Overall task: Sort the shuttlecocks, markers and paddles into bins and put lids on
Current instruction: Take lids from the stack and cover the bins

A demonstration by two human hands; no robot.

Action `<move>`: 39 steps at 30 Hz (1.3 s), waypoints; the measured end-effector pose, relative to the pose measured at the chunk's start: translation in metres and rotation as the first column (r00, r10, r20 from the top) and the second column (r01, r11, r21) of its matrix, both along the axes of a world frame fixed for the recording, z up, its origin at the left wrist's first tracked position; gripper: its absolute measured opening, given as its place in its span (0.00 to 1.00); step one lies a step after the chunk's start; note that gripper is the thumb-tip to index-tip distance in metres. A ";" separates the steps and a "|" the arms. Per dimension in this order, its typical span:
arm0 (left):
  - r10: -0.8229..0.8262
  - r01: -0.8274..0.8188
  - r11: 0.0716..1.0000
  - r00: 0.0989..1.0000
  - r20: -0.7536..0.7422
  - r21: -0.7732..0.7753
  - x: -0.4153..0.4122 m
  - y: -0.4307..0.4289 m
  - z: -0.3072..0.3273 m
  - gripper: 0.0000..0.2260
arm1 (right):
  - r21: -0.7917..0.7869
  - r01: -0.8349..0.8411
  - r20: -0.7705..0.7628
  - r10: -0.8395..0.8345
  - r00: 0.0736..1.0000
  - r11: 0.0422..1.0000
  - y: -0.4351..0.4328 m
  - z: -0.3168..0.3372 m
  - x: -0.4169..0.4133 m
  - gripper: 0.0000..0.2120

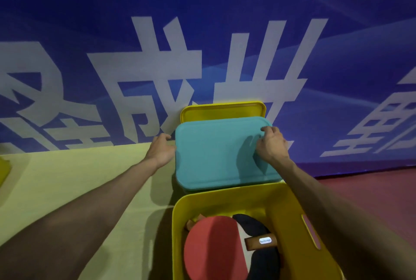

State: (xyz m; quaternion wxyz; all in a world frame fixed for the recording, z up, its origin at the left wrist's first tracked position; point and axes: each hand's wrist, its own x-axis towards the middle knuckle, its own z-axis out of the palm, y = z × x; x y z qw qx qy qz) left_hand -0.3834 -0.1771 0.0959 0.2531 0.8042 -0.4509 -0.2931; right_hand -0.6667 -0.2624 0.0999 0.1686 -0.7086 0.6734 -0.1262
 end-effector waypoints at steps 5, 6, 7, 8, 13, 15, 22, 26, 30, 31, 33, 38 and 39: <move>0.032 -0.064 0.976 0.988 -0.150 -0.210 0.030 -0.018 0.016 0.13 | -0.077 0.000 0.106 0.009 0.994 0.997 0.002 0.004 0.051 0.11; 0.009 -0.048 0.971 0.986 -0.165 -0.234 0.037 -0.023 0.018 0.12 | -0.079 -0.017 0.111 0.026 0.994 0.997 0.002 0.005 0.062 0.10; -0.013 -0.032 0.968 0.984 -0.175 -0.248 0.043 -0.028 0.020 0.12 | -0.078 -0.038 0.106 0.046 0.993 0.996 0.001 0.006 0.073 0.11; -0.033 -0.016 0.967 0.983 -0.183 -0.256 0.048 -0.033 0.021 0.13 | -0.077 -0.059 0.100 0.067 0.993 0.995 -0.001 0.008 0.084 0.12; -0.101 0.049 0.962 0.978 -0.183 -0.267 0.065 -0.060 0.020 0.14 | -0.089 -0.151 0.040 0.155 0.987 0.985 -0.018 0.019 0.124 0.15; -0.144 0.091 0.963 0.970 -0.196 -0.255 0.066 -0.069 0.014 0.14 | -0.088 -0.173 -0.015 0.172 0.985 0.981 -0.029 0.021 0.133 0.14; -0.132 0.077 0.975 0.955 -0.266 -0.207 0.065 -0.101 -0.006 0.12 | -0.063 -0.290 -0.256 0.265 0.930 0.955 -0.078 0.012 0.154 0.19; -0.121 0.078 0.986 0.944 -0.306 -0.150 0.059 -0.112 -0.018 0.12 | -0.068 -0.384 -0.398 0.327 0.857 0.921 -0.101 0.004 0.158 0.18; -0.079 0.039 0.993 0.920 -0.383 -0.112 0.054 -0.117 -0.027 0.10 | -0.116 -0.435 -0.421 0.353 0.836 0.893 -0.112 -0.007 0.158 0.14; -0.070 0.030 0.994 0.919 -0.388 -0.109 0.053 -0.118 -0.027 0.11 | -0.126 -0.447 -0.408 0.364 0.837 0.886 -0.114 -0.009 0.158 0.13; -0.048 0.006 0.994 0.926 -0.375 -0.112 0.052 -0.117 -0.025 0.11 | -0.128 -0.453 -0.370 0.381 0.847 0.882 -0.115 -0.010 0.158 0.13; -0.014 -0.036 0.992 0.919 -0.394 -0.118 0.051 -0.119 -0.021 0.10 | -0.074 -0.405 -0.321 0.362 0.875 0.911 -0.117 -0.004 0.160 0.10; -0.010 -0.039 0.992 0.922 -0.388 -0.119 0.051 -0.118 -0.018 0.10 | -0.067 -0.397 -0.322 0.357 0.877 0.915 -0.117 -0.001 0.161 0.10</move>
